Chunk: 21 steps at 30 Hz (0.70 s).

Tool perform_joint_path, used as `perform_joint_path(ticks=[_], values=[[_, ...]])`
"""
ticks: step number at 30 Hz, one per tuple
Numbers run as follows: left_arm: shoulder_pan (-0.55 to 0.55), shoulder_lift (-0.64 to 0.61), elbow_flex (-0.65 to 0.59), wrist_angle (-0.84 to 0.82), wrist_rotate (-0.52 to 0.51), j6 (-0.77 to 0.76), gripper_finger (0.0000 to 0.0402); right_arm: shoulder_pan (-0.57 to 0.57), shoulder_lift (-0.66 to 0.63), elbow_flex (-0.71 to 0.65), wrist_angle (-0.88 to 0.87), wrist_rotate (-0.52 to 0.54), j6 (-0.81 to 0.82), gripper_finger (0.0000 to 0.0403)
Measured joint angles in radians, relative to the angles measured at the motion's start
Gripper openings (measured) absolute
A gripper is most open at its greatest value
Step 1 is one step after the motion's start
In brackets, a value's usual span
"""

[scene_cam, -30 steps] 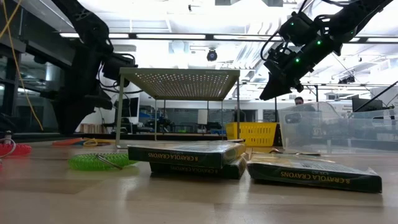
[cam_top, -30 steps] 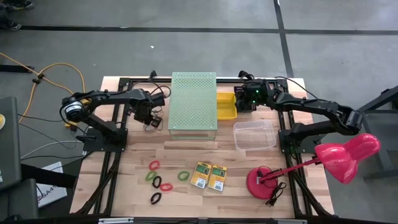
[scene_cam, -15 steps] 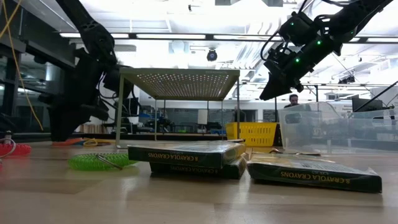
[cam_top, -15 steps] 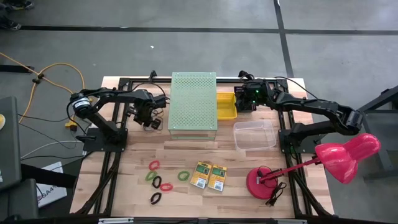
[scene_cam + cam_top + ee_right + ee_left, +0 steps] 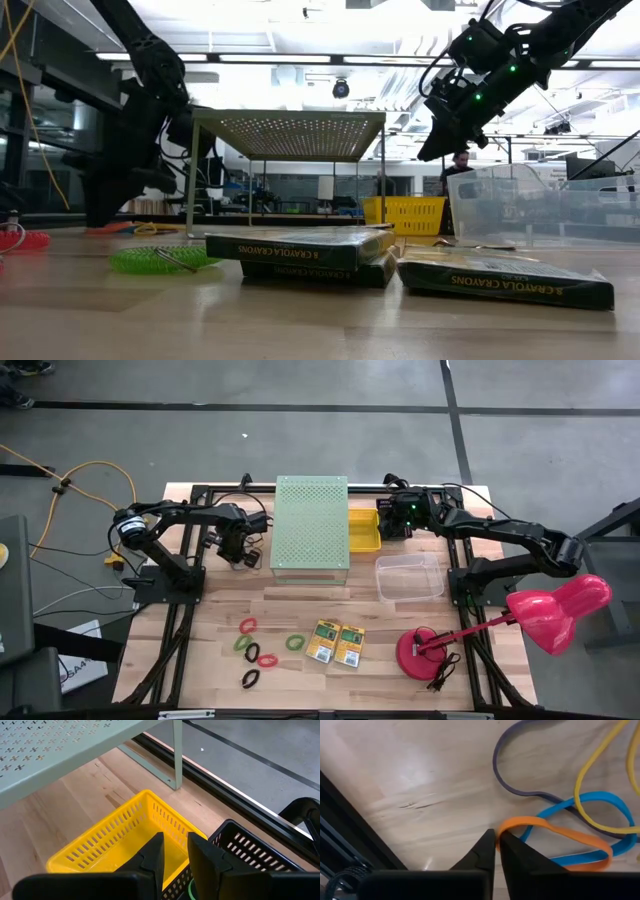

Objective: Pick & Place Office Desk Supplies
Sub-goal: Put the orange rubber band into the black bin

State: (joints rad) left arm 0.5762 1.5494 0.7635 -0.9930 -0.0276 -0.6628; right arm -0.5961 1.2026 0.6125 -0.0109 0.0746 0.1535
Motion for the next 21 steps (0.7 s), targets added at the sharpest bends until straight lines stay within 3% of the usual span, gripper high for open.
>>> perform_joint_path(ticks=[7,11,21], values=[[0.0,0.0,-0.001,-0.001,-0.003,0.001,0.0002,0.0,0.0,0.0,0.0,0.0,0.0,0.0074],[-0.014,-0.006,-0.003,-0.026,-0.063,-0.016,0.0001,0.0,0.0,0.0,0.0,0.0,0.0,0.0074],[-0.042,-0.175,-0.002,-0.11,-0.06,-0.068,0.0001,0.0,0.0,0.0,0.0,0.0,0.0,0.0074]])
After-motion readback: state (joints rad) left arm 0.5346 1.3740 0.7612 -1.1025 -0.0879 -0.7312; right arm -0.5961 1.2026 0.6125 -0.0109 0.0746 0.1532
